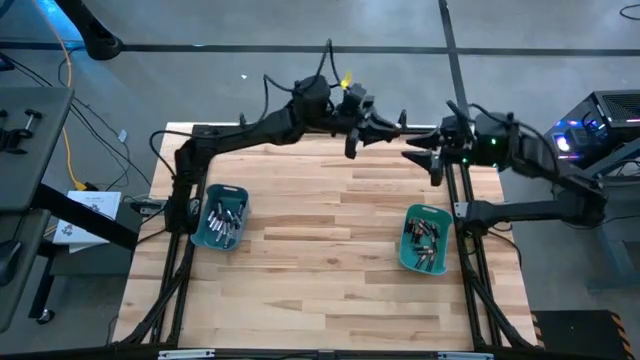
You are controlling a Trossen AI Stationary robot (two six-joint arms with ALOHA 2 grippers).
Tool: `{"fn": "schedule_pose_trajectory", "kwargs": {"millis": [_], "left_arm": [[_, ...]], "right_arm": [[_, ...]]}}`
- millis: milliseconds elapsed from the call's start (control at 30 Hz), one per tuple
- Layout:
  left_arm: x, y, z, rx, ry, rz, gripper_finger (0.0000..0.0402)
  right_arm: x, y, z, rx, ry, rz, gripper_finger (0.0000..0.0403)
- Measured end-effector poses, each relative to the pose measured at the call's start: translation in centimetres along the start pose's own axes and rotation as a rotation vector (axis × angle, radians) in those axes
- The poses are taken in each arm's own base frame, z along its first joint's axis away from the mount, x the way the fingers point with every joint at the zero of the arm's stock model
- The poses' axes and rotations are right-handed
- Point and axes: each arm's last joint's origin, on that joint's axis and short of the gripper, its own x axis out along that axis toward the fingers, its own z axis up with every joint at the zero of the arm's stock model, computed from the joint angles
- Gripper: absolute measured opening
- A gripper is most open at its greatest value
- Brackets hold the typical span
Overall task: Sort batteries
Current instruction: Put the black battery into the green bin
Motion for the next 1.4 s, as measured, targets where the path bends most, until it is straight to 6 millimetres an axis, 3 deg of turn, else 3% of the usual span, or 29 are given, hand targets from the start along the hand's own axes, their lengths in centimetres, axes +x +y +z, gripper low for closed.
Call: {"fn": "schedule_pose_trajectory", "kwargs": {"millis": [167,300,667,967,1167,1400], "left_arm": [[1.8,-0.1,-0.7,-0.086,-0.161,-0.196,0.0041],[2.5,-0.2,-1.5,-0.155,-0.187,-0.246,0.0041],[2.8,-0.6,-1.7,-0.144,-0.173,-0.265,0.0041],[2.7,0.0,-1.8,-0.148,-0.182,-0.226,0.0041],[2.6,0.0,-1.8,-0.138,-0.177,-0.233,0.0041],[2.7,0.0,-2.0,-0.124,-0.159,-0.224,0.0041]], "right_arm": [[1.7,0.5,-0.5,0.091,-0.309,0.128,0.0197],[2.5,1.3,0.0,0.084,-0.425,0.211,0.0197],[2.9,2.2,0.2,0.056,-0.337,0.322,0.0160],[3.0,1.9,-1.3,0.006,-0.189,0.298,0.0171],[2.4,2.1,-0.5,0.012,-0.274,0.325,0.0199],[2.0,2.3,0.3,-0.004,-0.366,0.374,0.0194]]}}
